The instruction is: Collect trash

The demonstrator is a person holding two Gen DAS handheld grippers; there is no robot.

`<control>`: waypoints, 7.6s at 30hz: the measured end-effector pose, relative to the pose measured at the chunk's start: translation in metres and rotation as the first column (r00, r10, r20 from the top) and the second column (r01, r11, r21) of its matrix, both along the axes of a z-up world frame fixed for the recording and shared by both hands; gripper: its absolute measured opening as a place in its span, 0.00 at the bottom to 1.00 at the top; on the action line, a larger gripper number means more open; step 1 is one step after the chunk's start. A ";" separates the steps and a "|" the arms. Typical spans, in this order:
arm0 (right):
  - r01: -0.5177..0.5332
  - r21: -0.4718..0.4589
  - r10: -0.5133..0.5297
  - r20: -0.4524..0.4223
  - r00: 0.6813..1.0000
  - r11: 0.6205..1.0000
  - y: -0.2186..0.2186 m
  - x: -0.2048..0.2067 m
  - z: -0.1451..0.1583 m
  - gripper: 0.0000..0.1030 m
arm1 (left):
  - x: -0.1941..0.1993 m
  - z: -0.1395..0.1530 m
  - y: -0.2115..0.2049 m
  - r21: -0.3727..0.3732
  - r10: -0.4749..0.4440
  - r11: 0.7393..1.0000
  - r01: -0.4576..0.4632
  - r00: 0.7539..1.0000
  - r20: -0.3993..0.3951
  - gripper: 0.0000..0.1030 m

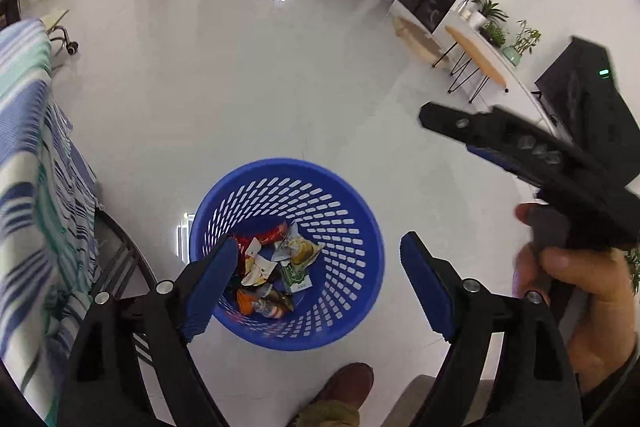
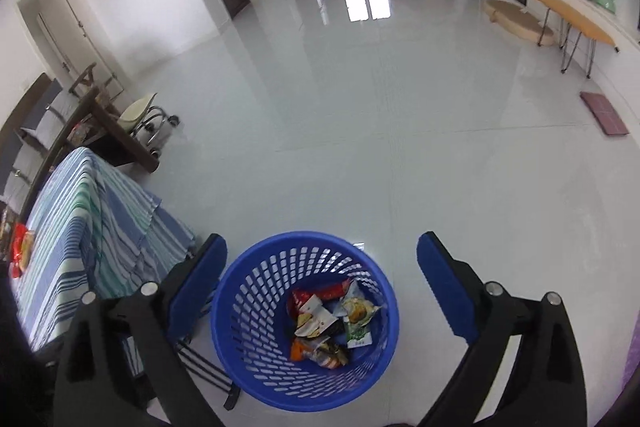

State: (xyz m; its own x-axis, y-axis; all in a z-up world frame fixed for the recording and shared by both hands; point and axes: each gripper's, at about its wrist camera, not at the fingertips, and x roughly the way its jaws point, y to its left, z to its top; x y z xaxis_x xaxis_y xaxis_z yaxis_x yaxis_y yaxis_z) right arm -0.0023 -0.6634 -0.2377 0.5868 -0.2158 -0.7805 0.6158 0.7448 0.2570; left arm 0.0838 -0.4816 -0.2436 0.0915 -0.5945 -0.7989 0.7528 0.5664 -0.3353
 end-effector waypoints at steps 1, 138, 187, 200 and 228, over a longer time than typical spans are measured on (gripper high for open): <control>0.007 -0.026 -0.007 0.001 1.000 1.000 0.004 -0.001 0.005 0.92 | -0.004 0.013 0.009 -0.019 0.004 1.000 -0.004 1.000 0.005 0.83; -0.712 -0.143 0.696 -0.152 0.702 0.687 0.419 0.194 0.026 0.90 | 0.140 0.041 0.463 0.169 0.501 0.811 -0.560 0.814 0.293 0.96; -0.796 0.089 0.797 -0.169 0.580 0.599 0.406 0.205 0.048 0.88 | 0.133 0.068 0.482 0.099 0.416 0.897 -0.431 0.898 0.142 0.96; -0.801 0.144 0.797 -0.300 0.523 0.580 0.437 0.245 0.062 0.77 | 0.156 0.069 0.440 0.284 0.260 0.901 -0.329 0.932 0.252 0.94; -0.762 0.082 0.758 -0.219 0.615 0.642 0.403 0.204 0.089 0.14 | 0.139 0.093 0.431 0.196 0.318 0.911 -0.364 0.920 0.228 0.62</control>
State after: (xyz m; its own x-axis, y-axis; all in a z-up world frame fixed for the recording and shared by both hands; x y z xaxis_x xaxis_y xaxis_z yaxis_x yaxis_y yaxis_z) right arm 0.2022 -0.2607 -0.1488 0.3670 0.2148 -0.9051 -0.1374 0.9748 0.1756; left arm 0.2232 -0.0511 -0.1508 0.4167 -0.3019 -0.8574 0.5356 0.8437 -0.0368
